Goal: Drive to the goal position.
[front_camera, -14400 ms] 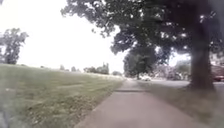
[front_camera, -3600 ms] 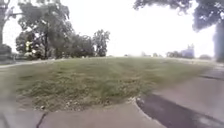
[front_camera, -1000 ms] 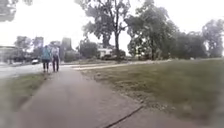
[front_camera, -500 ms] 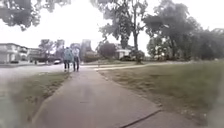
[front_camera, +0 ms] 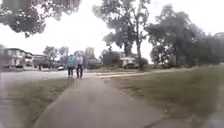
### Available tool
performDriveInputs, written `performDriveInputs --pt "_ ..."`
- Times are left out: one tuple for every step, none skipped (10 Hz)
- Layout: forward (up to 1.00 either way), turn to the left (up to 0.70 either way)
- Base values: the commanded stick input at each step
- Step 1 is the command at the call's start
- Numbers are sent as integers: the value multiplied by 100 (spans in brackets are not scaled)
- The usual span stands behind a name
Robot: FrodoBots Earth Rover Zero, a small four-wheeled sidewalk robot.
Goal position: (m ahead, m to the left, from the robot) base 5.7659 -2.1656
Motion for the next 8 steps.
performDriveInputs --pt "100 0" --pt "100 0" --pt "100 0" --pt "100 0" --pt "100 0" --pt "100 0" --pt "100 0" --pt "100 0"
